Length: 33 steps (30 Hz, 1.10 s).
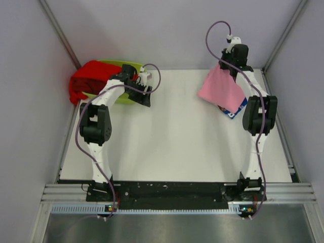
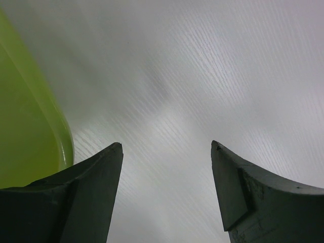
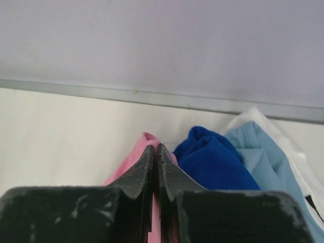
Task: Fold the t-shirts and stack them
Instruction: Put the neatly folded tshirt into the corner of the board with the right arm
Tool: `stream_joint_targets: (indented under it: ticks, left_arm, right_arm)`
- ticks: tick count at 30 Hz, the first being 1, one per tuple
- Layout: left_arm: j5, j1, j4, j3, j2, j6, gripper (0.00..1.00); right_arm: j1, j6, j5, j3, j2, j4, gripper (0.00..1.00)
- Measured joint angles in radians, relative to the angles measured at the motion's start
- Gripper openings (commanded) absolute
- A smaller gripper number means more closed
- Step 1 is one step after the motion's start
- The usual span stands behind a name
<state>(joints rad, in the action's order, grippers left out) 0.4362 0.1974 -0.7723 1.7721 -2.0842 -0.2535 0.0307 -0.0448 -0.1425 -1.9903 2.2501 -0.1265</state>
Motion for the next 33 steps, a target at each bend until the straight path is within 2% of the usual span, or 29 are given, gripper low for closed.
stream_joint_targets:
  ticks: [8, 9, 17, 19, 20, 21, 28, 31, 33]
  left_arm:
    - [0.0, 0.0, -0.008, 0.0, 0.0, -0.008, 0.74]
    - [0.0, 0.0, -0.008, 0.0, 0.0, -0.008, 0.74]
    - [0.001, 0.0, -0.011, 0.001, -0.002, -0.008, 0.74]
    - [0.001, 0.0, -0.012, 0.002, -0.002, -0.009, 0.75]
    - [0.0, 0.0, -0.013, 0.002, -0.002, -0.01, 0.75]
    - [0.001, 0.0, -0.014, 0.003, -0.002, -0.012, 0.75]
    - [-0.015, 0.0, -0.016, 0.008, -0.002, -0.035, 0.77]
    - [-0.03, 0.0, -0.016, 0.006, 0.003, -0.048, 0.79]
    - [-0.042, 0.0, -0.006, -0.02, 0.031, -0.063, 0.79]
  right_arm:
    - [0.02, -0.002, -0.047, 0.0, -0.003, 0.099, 0.0]
    - [0.02, -0.002, -0.049, 0.0, -0.002, 0.1, 0.04]
    - [0.019, -0.002, -0.09, -0.029, 0.056, 0.093, 0.53]
    - [0.019, -0.002, -0.097, -0.042, 0.066, 0.076, 0.75]
    - [0.019, -0.002, -0.103, -0.047, 0.067, 0.067, 0.92]
    - [0.019, -0.002, -0.106, -0.051, 0.067, 0.06, 0.99]
    - [0.019, 0.01, -0.12, -0.076, 0.011, 0.022, 0.99]
    - [0.02, 0.018, -0.124, 0.023, -0.111, 0.029, 0.99]
    - [0.019, 0.019, -0.129, 0.162, -0.244, 0.058, 0.99]
